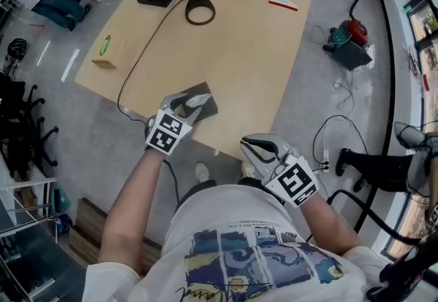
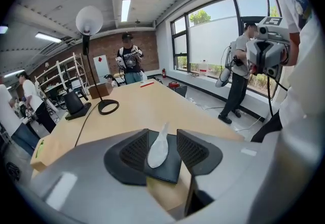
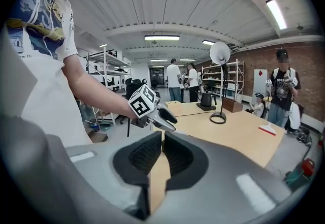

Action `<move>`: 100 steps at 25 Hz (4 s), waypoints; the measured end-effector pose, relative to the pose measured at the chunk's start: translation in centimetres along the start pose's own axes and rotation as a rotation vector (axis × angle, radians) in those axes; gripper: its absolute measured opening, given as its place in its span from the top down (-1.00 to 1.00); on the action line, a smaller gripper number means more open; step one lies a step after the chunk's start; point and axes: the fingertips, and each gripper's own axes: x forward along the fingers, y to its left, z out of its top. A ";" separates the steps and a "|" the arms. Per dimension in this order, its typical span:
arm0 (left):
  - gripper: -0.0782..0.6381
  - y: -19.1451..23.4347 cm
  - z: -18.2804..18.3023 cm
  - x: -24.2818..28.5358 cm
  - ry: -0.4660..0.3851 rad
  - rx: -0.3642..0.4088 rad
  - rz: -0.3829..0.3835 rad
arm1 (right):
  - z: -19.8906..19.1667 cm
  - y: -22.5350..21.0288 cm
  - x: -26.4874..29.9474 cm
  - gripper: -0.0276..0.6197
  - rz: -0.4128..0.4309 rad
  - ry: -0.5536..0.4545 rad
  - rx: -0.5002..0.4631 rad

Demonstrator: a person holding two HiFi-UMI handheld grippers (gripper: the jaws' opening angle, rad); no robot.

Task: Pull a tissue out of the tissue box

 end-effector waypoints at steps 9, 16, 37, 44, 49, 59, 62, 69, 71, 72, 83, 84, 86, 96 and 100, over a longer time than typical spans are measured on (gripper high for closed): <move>0.28 1.0 -1.9 2.9 0.062 0.056 -0.066 | -0.4 -0.9 -0.2 0.86 -0.106 0.042 0.049; 0.28 0.2 -3.2 4.3 0.092 0.087 -0.106 | -0.7 -0.8 -0.6 0.86 -0.160 0.050 0.065; 0.76 1.0 -2.3 3.8 0.077 0.046 -0.083 | -1.6 -2.8 -0.9 0.86 -0.141 0.063 0.073; 0.76 1.4 -1.3 2.7 0.041 0.005 -0.056 | -1.8 -3.6 -0.7 0.86 -0.114 0.060 0.062; 0.76 1.4 -1.0 1.0 0.020 -0.012 -0.015 | -2.2 -3.0 -1.0 0.86 -0.095 0.055 0.054; 0.76 1.9 1.5 -2.8 -0.039 -0.020 0.055 | -2.0 -2.9 -1.5 0.86 -0.053 0.046 0.030; 0.76 2.1 2.7 -4.0 -0.065 -0.029 0.072 | -2.2 -3.2 -1.5 0.86 -0.041 0.049 0.024; 0.76 1.2 5.3 -7.3 -0.139 -0.075 0.123 | -1.8 -3.4 -1.3 0.86 0.014 0.039 -0.010; 0.76 0.7 6.1 -8.4 -0.162 -0.087 0.129 | -1.7 -3.6 -1.2 0.86 0.025 0.038 -0.017; 0.76 0.5 6.5 -8.9 -0.175 -0.093 0.131 | -1.6 -3.6 -1.0 0.86 0.029 0.037 -0.020; 0.76 -2.0 8.8 -16.3 -0.304 -0.209 0.218 | -0.3 -2.9 1.3 0.86 0.119 0.022 -0.077; 0.76 -2.2 8.7 -16.8 -0.311 -0.222 0.226 | -0.2 -2.8 1.5 0.86 0.129 0.023 -0.083; 0.76 -2.8 8.6 -17.6 -0.321 -0.241 0.231 | 0.0 -2.6 1.9 0.86 0.143 0.024 -0.093; 0.76 -6.1 7.7 -21.7 -0.337 -0.276 0.275 | 1.6 -0.7 4.1 0.86 0.225 0.024 -0.169; 0.76 -7.3 7.5 -22.7 -0.338 -0.284 0.277 | 2.5 0.1 4.5 0.86 0.240 0.019 -0.186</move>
